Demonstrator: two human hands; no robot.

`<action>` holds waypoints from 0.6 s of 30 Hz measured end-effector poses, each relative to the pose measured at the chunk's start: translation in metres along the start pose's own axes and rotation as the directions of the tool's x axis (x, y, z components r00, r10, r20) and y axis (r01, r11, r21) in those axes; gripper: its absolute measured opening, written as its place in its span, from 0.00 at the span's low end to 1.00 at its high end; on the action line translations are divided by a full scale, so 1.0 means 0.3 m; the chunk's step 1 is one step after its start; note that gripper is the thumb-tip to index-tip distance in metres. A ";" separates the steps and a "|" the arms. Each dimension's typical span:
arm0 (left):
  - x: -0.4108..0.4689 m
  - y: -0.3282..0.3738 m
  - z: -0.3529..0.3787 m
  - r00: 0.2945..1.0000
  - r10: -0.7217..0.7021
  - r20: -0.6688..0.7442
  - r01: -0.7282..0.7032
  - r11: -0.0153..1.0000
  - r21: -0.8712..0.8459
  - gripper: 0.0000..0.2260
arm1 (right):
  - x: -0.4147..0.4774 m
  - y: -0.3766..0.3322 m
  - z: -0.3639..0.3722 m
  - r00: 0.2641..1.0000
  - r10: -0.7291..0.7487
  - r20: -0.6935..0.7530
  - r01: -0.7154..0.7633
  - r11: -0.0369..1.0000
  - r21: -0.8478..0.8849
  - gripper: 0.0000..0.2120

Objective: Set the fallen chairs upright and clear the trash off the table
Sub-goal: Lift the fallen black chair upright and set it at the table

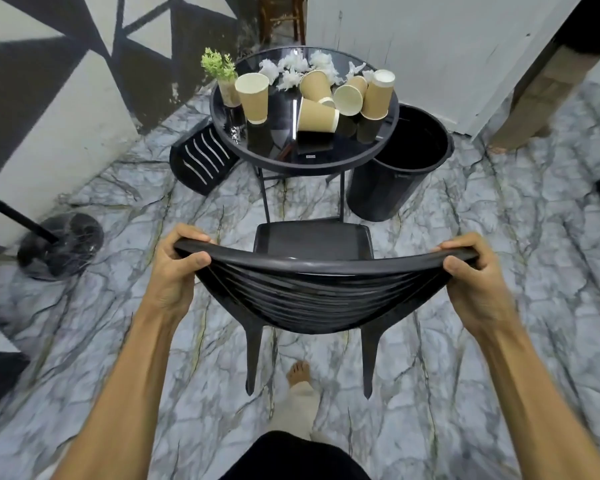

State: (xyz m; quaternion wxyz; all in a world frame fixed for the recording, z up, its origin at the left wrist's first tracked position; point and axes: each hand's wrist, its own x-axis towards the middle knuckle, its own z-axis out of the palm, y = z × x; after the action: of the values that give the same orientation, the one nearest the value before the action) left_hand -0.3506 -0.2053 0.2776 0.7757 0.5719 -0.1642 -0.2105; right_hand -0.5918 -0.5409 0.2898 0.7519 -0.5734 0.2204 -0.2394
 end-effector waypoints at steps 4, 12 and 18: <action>0.082 -0.004 0.002 0.999 0.005 -0.041 -0.006 1.000 -0.010 0.14 | 0.137 -0.005 0.003 1.000 0.015 0.024 -0.016 1.000 0.003 0.10; 0.224 -0.020 0.061 0.995 -0.010 -0.101 0.012 1.000 0.019 0.14 | 0.361 -0.013 -0.024 0.996 0.019 0.087 -0.021 0.999 0.025 0.09; 0.300 -0.053 0.138 0.989 -0.016 -0.146 0.017 1.000 0.007 0.21 | 0.510 -0.015 -0.084 0.990 0.039 0.138 -0.040 0.999 0.004 0.09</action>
State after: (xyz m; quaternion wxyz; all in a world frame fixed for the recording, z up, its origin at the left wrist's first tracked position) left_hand -0.2961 -0.2894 0.2756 0.7816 0.5902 -0.1032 -0.1737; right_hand -0.4868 -0.6548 0.2793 0.7719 -0.5814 0.1784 -0.1853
